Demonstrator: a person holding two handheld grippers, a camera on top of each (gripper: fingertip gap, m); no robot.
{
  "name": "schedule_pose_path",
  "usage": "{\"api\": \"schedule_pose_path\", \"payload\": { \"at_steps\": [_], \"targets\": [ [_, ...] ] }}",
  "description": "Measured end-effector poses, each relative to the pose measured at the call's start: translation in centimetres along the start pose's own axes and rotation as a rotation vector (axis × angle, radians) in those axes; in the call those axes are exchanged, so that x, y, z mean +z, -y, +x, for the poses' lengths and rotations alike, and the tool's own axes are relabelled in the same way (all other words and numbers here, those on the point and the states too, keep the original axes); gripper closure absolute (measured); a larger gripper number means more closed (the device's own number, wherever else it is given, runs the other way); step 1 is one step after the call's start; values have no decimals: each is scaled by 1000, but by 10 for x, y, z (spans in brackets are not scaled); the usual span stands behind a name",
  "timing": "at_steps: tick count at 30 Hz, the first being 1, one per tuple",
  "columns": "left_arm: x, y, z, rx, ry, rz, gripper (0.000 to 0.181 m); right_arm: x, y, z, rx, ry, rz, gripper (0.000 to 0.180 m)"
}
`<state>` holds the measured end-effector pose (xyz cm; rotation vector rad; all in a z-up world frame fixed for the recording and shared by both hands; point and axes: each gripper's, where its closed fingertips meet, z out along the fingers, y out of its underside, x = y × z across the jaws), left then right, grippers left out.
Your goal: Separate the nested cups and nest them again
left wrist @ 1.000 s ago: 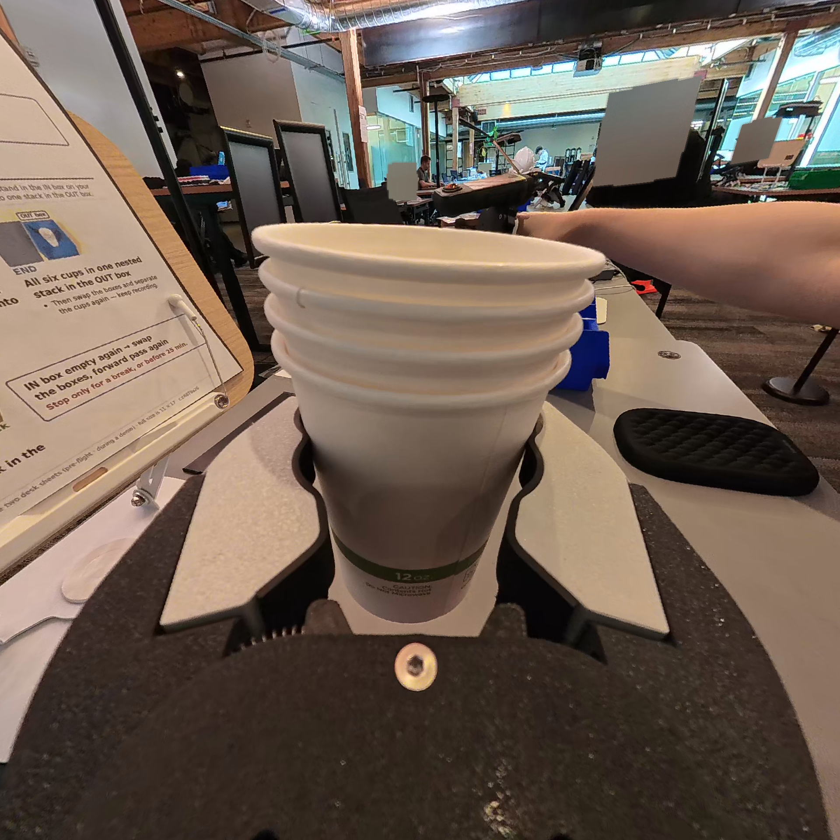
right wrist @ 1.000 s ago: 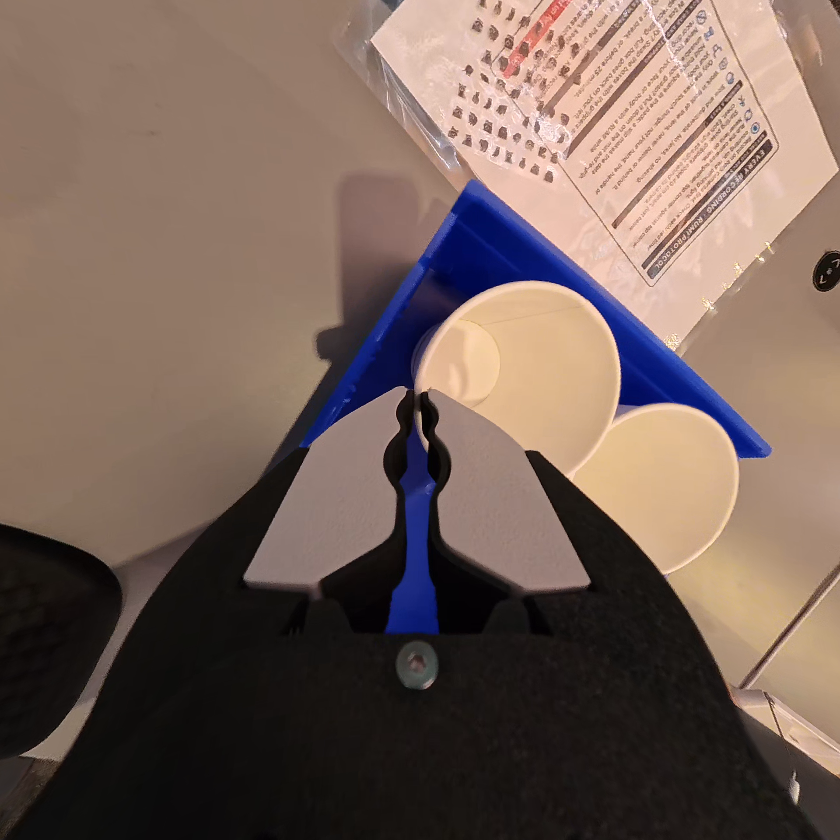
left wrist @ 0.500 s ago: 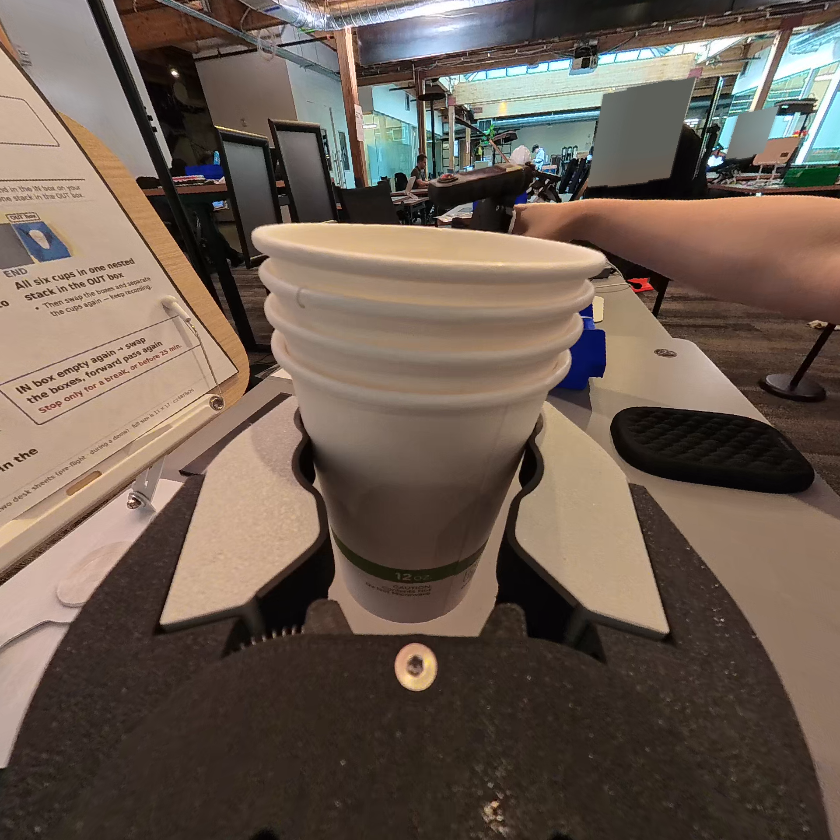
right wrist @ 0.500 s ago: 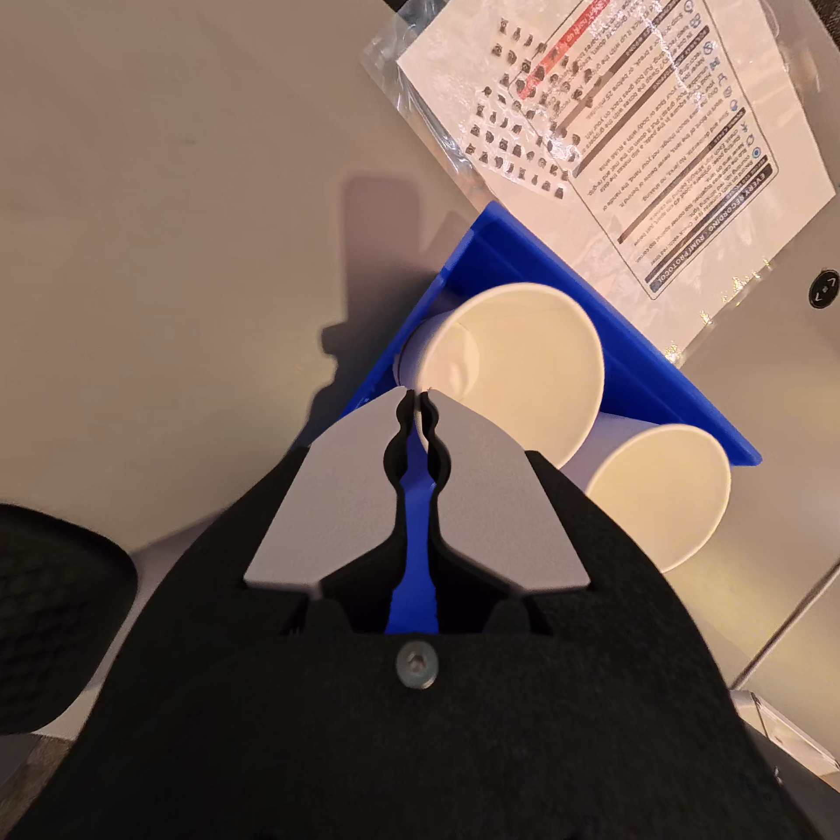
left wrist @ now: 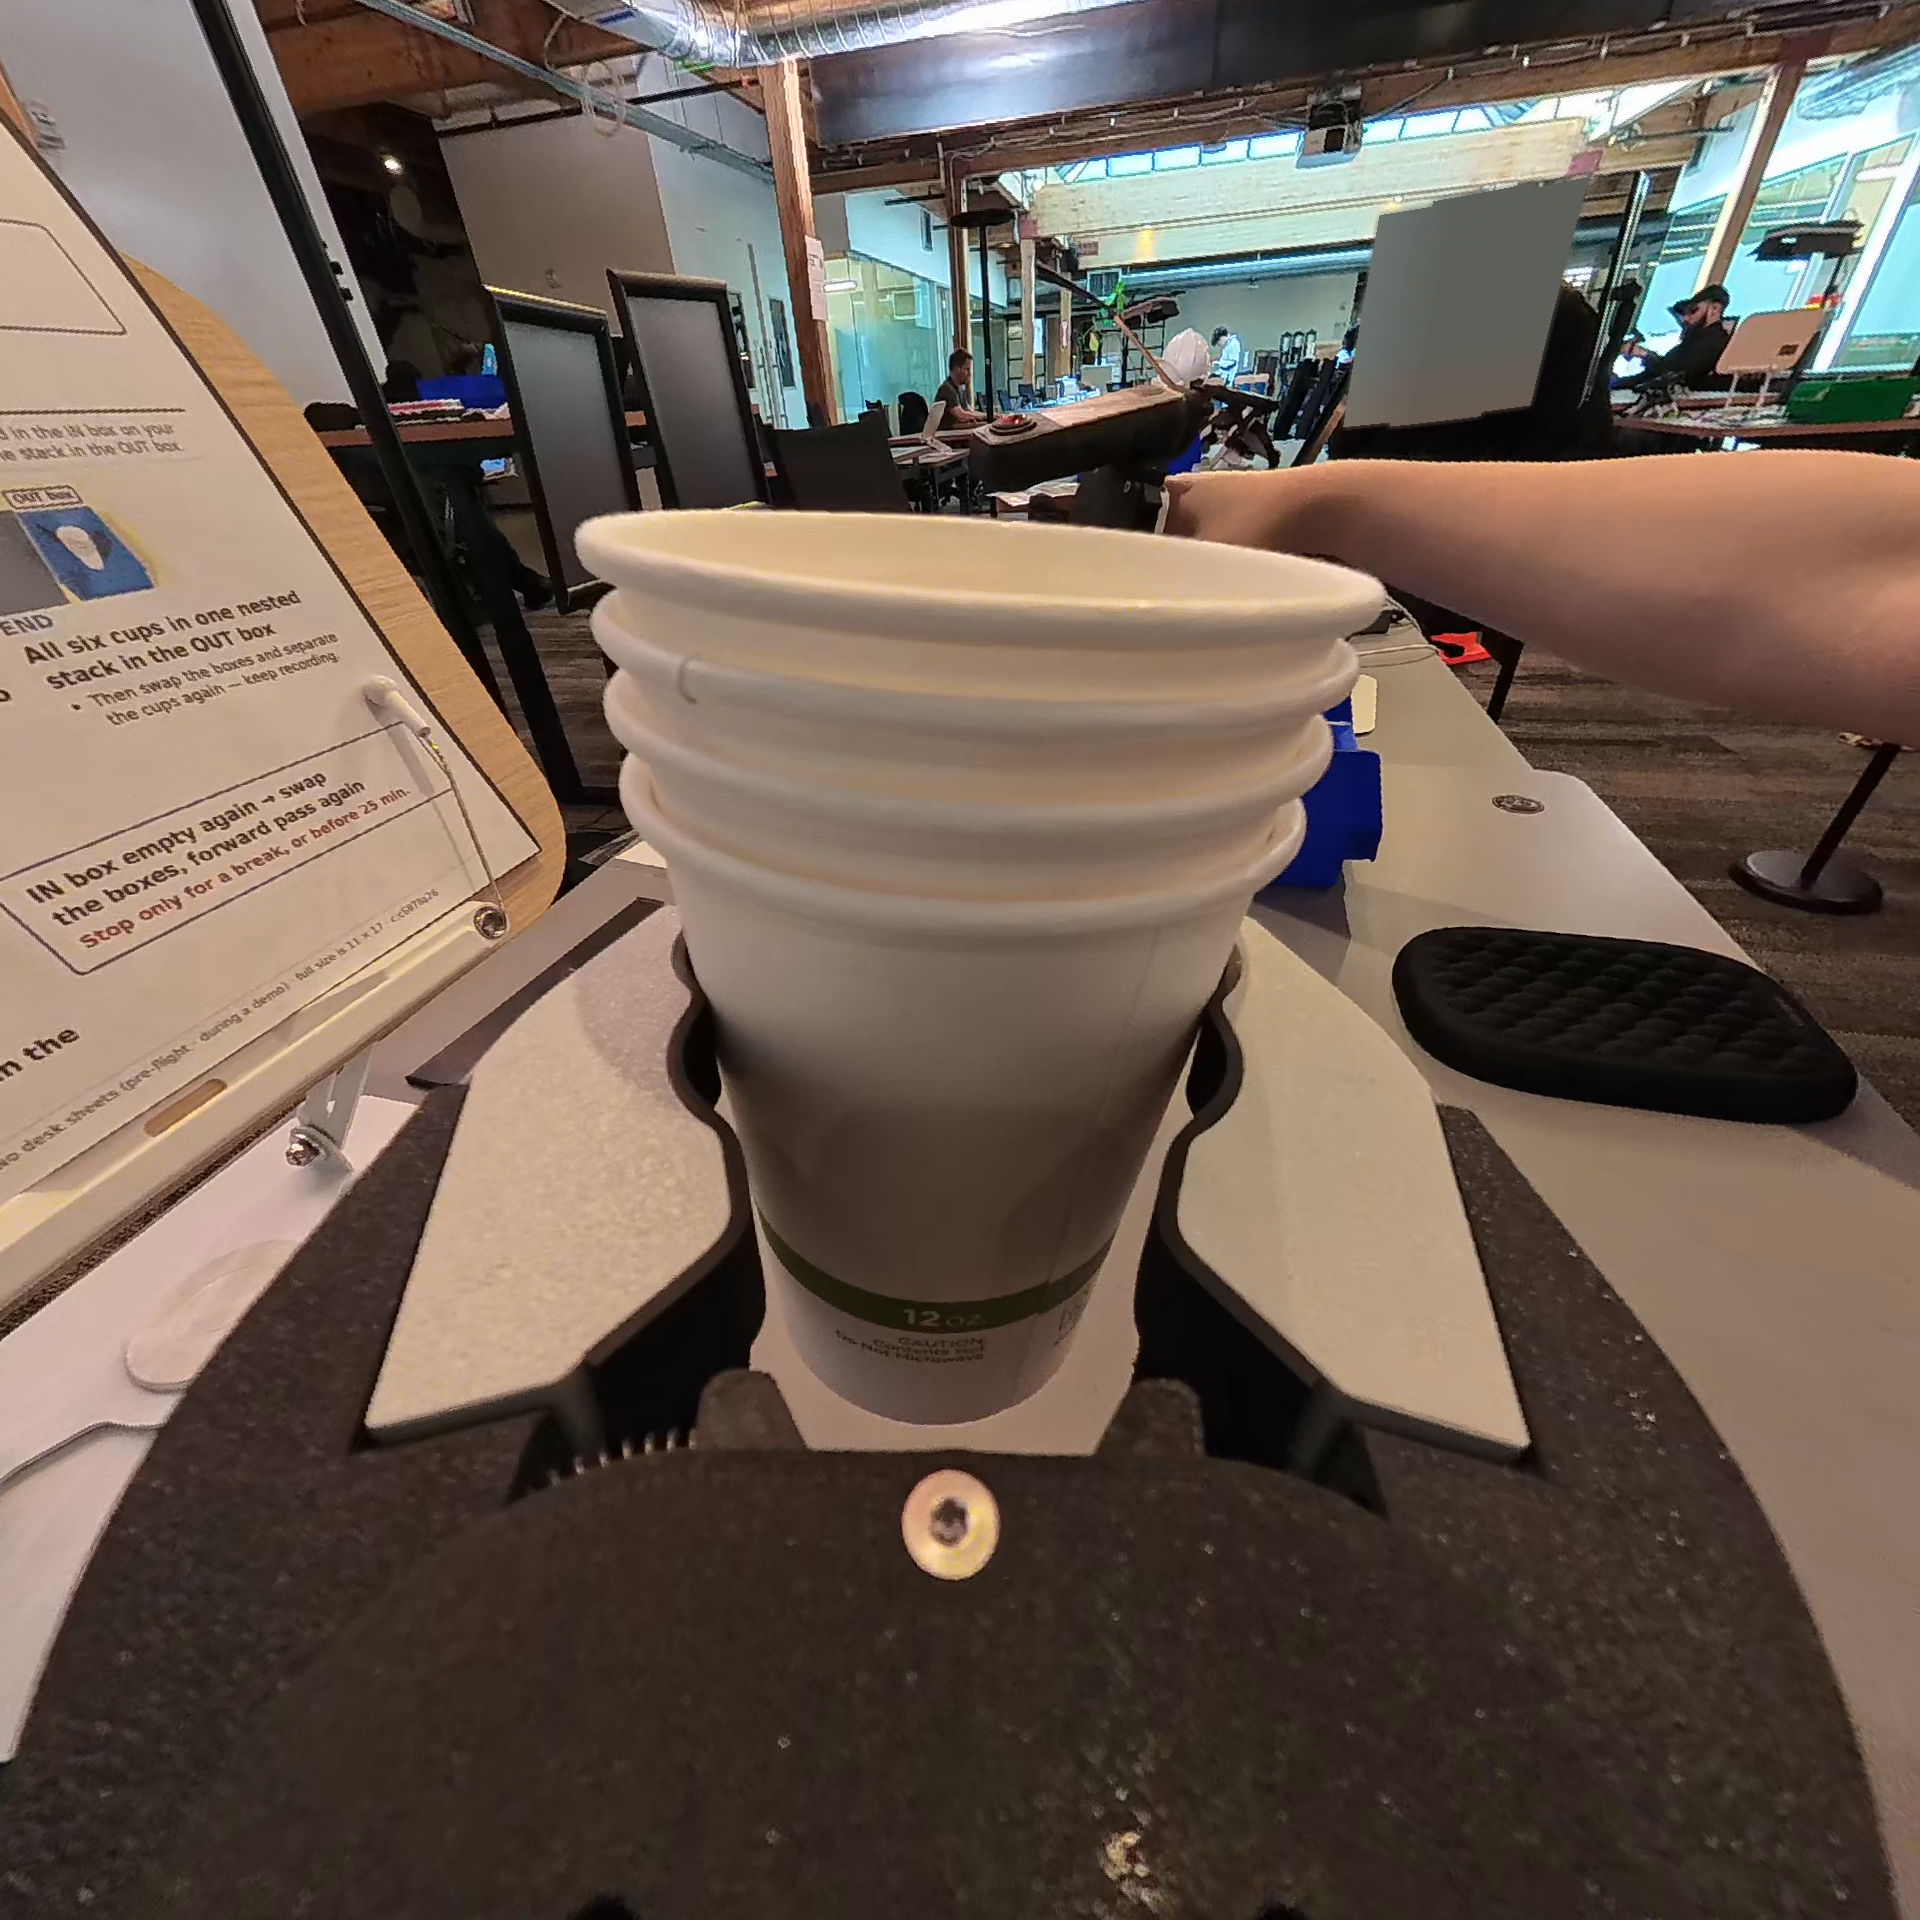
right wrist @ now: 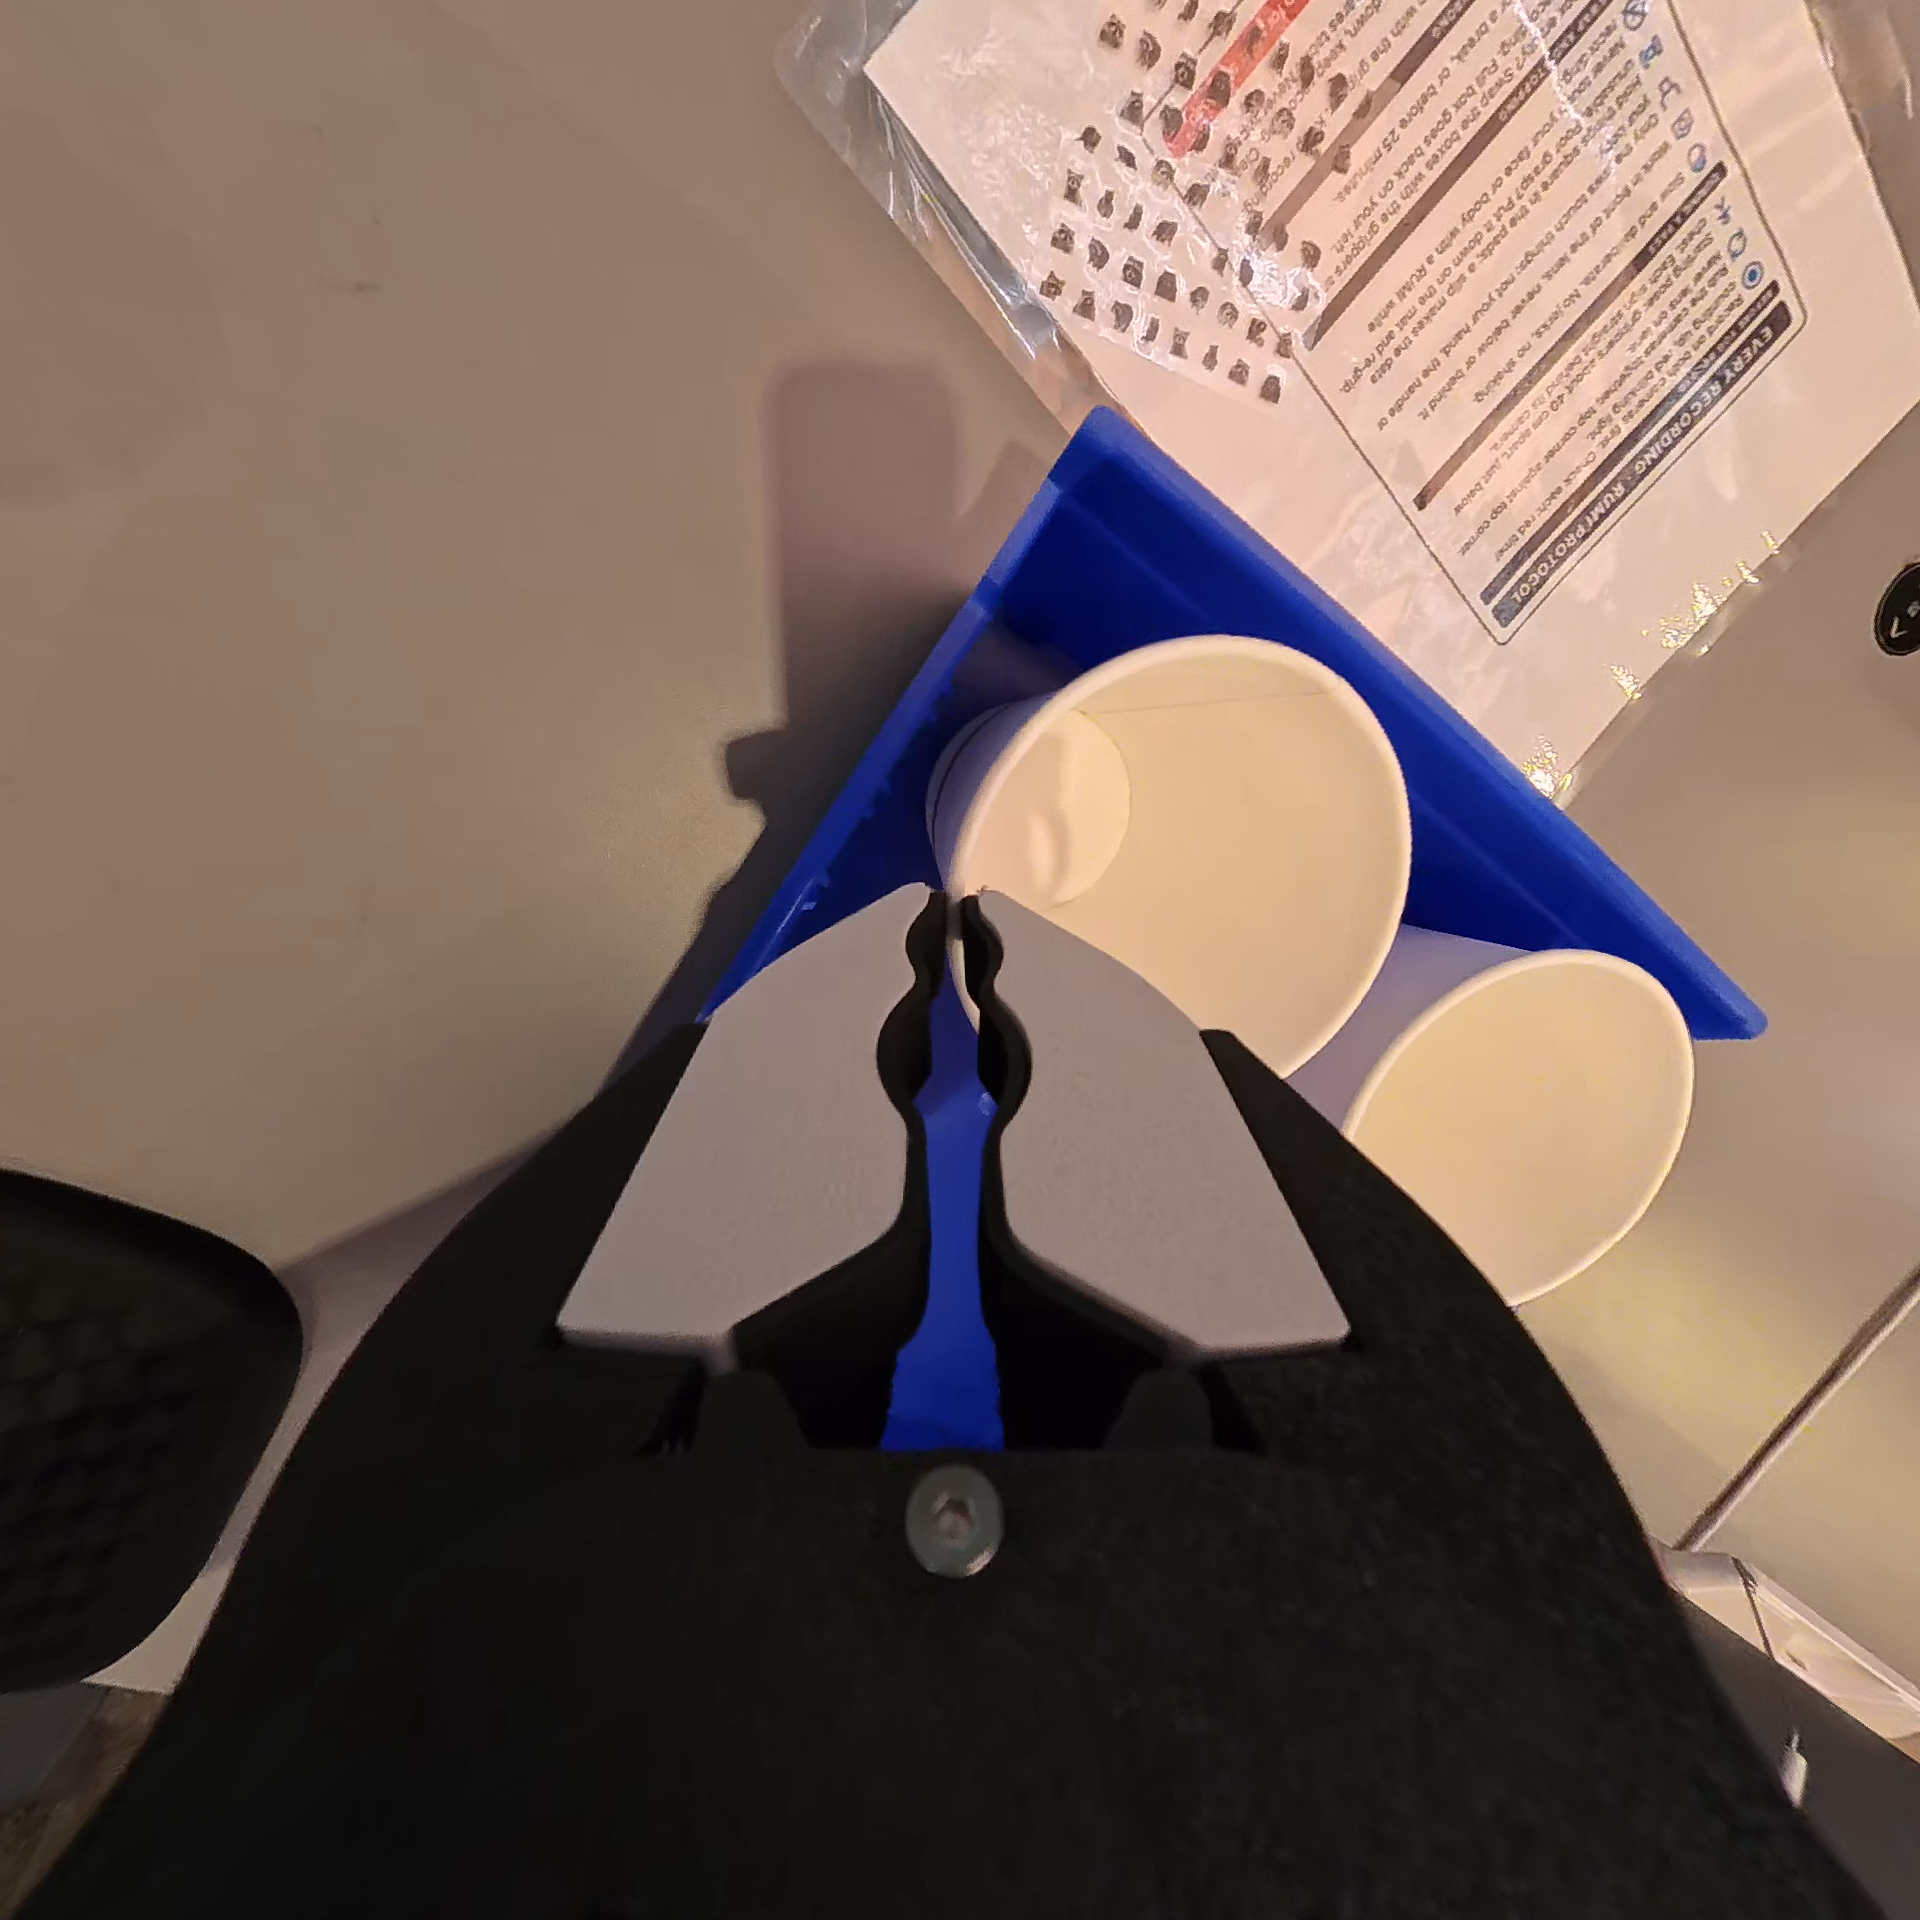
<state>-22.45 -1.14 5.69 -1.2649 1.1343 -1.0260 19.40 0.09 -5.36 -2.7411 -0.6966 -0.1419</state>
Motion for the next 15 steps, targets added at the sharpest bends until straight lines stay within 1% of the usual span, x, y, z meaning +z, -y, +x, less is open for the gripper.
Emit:
{"api": "schedule_pose_path", "payload": {
  "at_steps": [15],
  "targets": [
    [2, -1, 3, 3, -9, -9, 91, 1, -5, -1, -40, -22, -50, 176]
  ]
}}
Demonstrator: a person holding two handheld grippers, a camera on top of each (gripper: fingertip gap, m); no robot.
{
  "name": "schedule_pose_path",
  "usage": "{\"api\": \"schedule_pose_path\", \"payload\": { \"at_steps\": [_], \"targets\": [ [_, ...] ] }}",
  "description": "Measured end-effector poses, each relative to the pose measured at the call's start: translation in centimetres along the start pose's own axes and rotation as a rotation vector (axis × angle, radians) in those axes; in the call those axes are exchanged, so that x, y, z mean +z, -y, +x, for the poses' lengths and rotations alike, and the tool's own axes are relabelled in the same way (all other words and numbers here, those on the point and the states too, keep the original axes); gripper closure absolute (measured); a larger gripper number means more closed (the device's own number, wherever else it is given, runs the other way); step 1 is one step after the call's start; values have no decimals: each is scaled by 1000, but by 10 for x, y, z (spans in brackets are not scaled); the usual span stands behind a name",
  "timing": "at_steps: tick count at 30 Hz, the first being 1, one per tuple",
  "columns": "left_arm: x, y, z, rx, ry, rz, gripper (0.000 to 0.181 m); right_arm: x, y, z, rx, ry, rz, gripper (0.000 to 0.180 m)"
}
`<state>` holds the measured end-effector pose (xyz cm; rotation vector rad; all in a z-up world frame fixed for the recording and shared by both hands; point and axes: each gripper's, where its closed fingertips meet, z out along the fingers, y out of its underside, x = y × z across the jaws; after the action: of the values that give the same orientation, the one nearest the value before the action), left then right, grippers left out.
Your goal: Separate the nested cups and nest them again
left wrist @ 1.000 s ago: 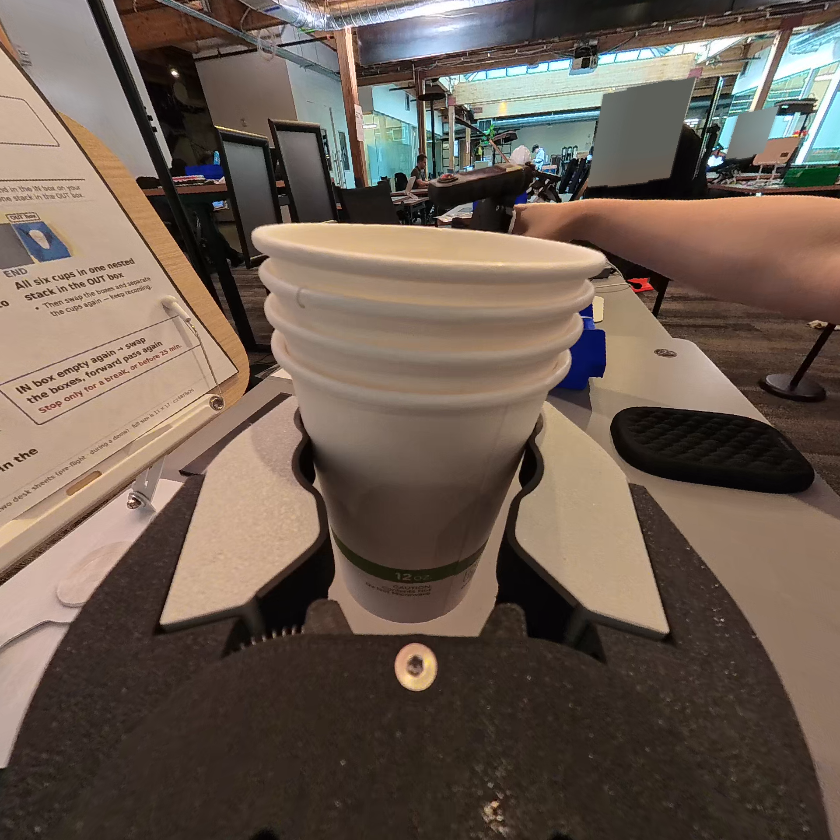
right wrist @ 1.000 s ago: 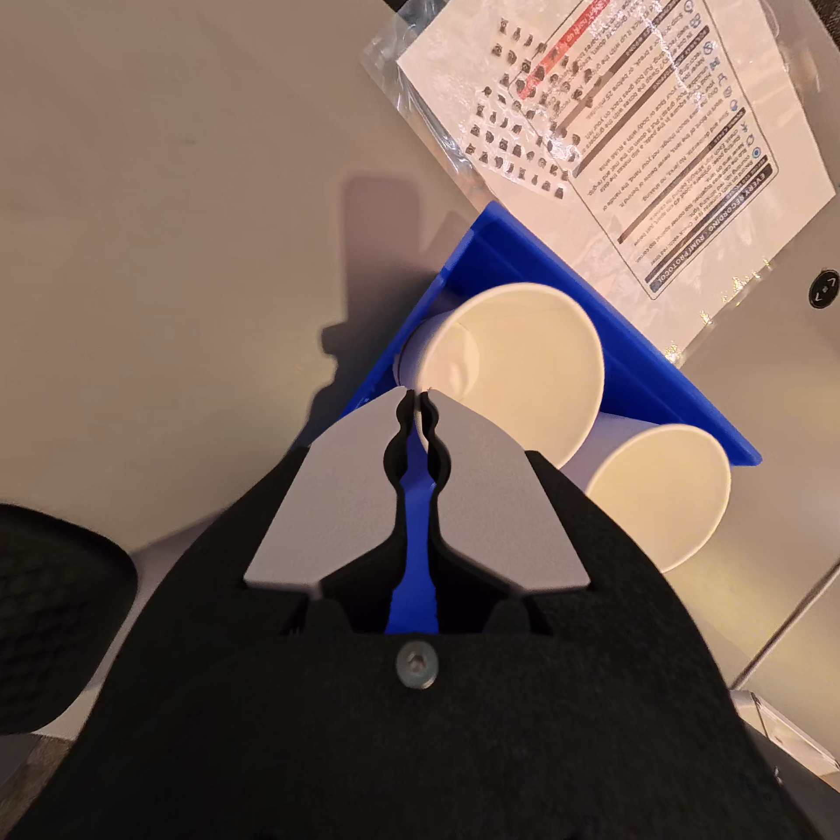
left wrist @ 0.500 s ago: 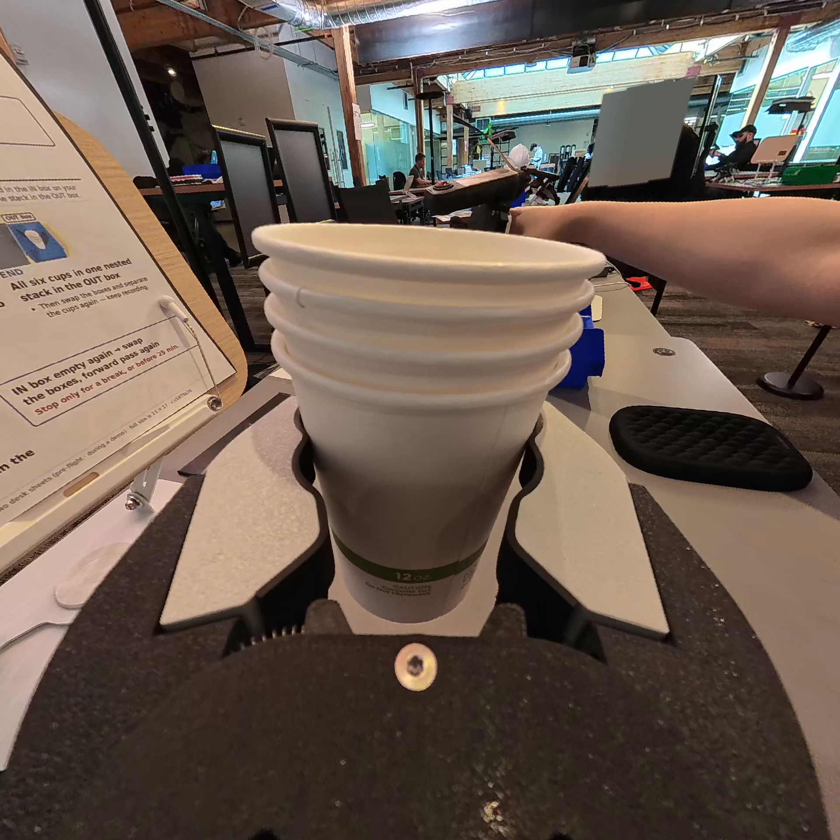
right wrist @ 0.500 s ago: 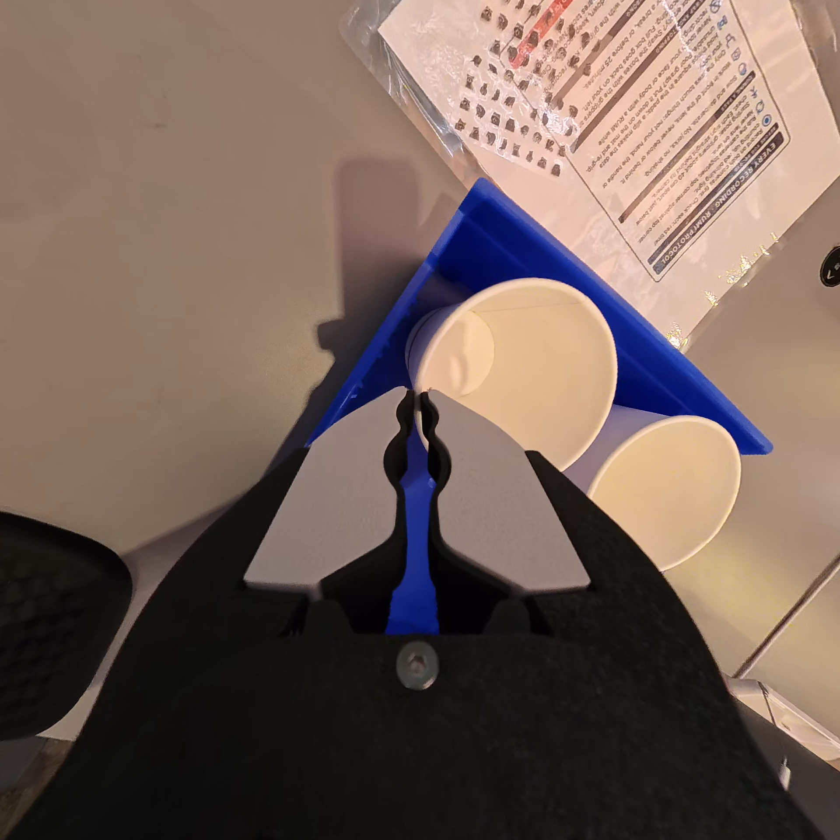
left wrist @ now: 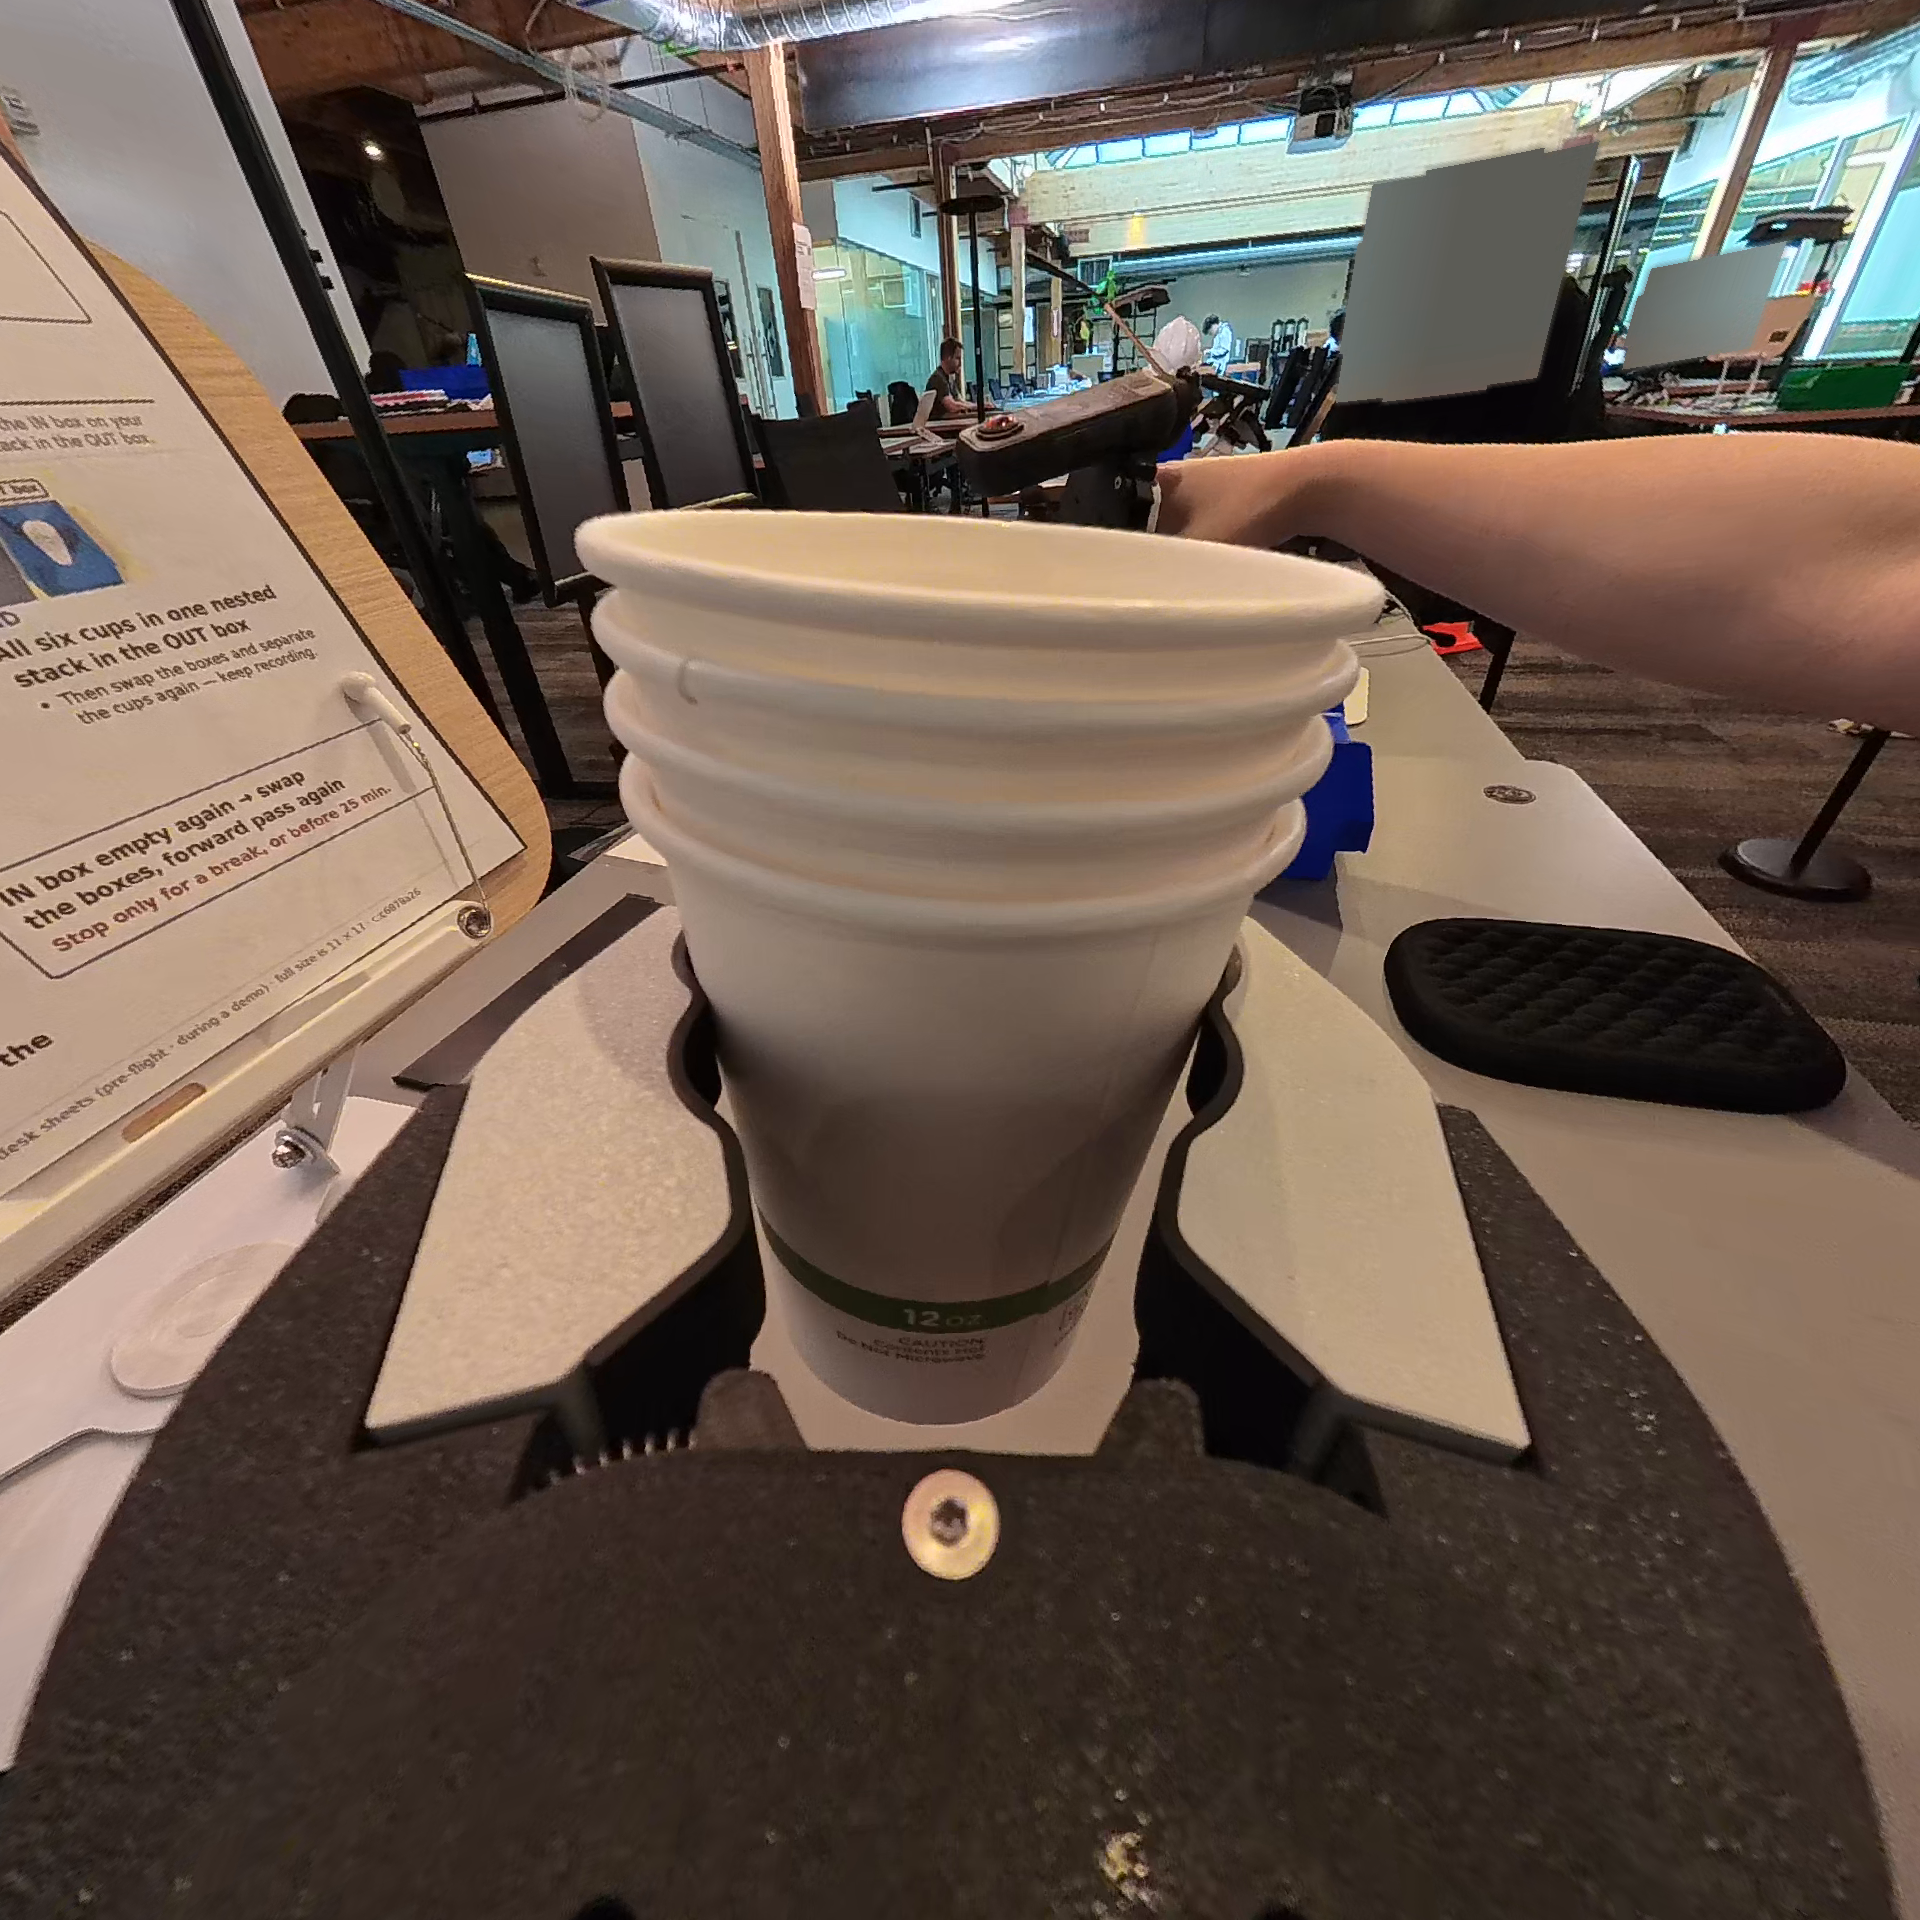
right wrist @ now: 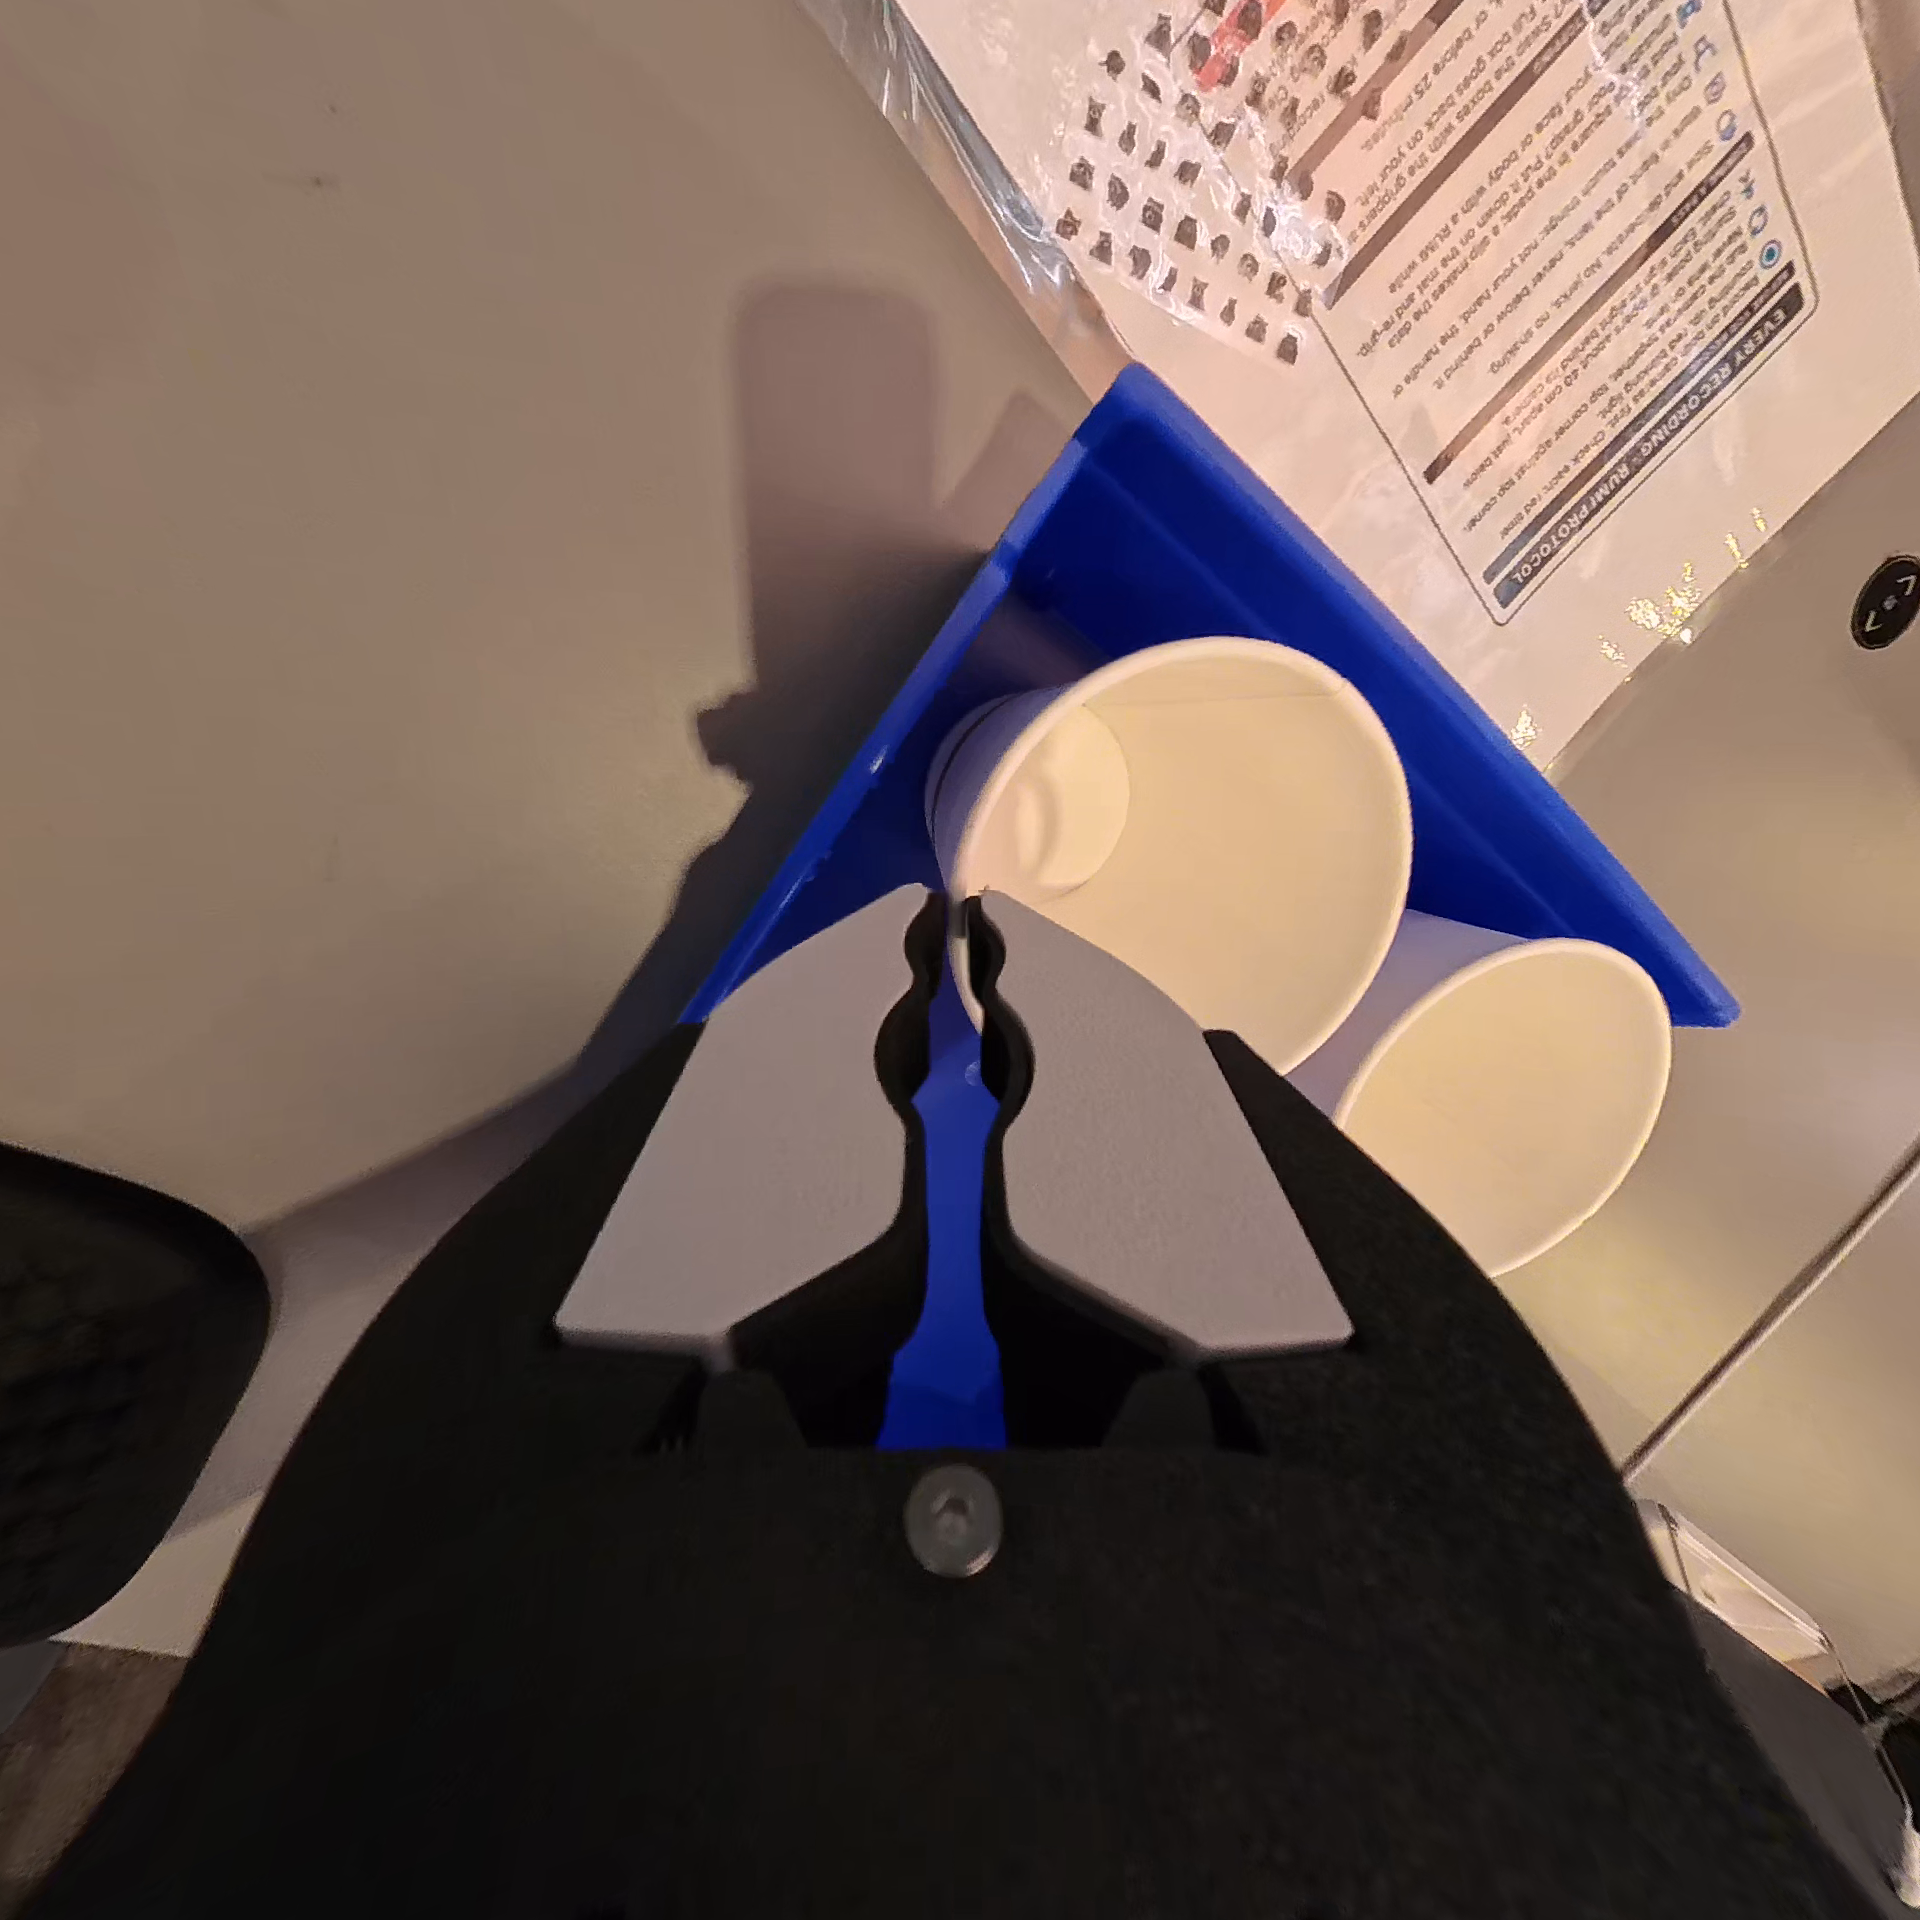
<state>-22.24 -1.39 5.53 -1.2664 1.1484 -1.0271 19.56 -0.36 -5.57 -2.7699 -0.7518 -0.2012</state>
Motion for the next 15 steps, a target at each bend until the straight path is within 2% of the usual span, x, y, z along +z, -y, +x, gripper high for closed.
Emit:
{"api": "schedule_pose_path", "payload": {
  "at_steps": [2, 3, 6, 10, 12, 13, 15],
  "targets": [
    [-1, 0, 0, -1, 1, 1, 91, 0, 0, 2, 11, -10, -2, 148],
    [-1, 1, -1, -2, 2, 3, 91, -2, 0, 2, 8, -14, 3, 142],
    [-3, 3, -2, -7, 3, 14, 91, -26, 11, 4, -13, -34, 74, 141],
    [-3, 5, -3, -17, 0, 25, 91, -91, 41, 1, -111, -144, 163, 142],
    [-2, 3, -3, -16, 2, 16, 91, -129, 70, -29, -216, -130, 248, 145],
    [-1, 2, -3, -17, 1, 13, 91, -147, 88, -58, -292, -67, 311, 147],
    [1, -1, -3, -20, 1, 6, 91, -184, 119, -142, -475, 180, 451, 149]
  ]
}}
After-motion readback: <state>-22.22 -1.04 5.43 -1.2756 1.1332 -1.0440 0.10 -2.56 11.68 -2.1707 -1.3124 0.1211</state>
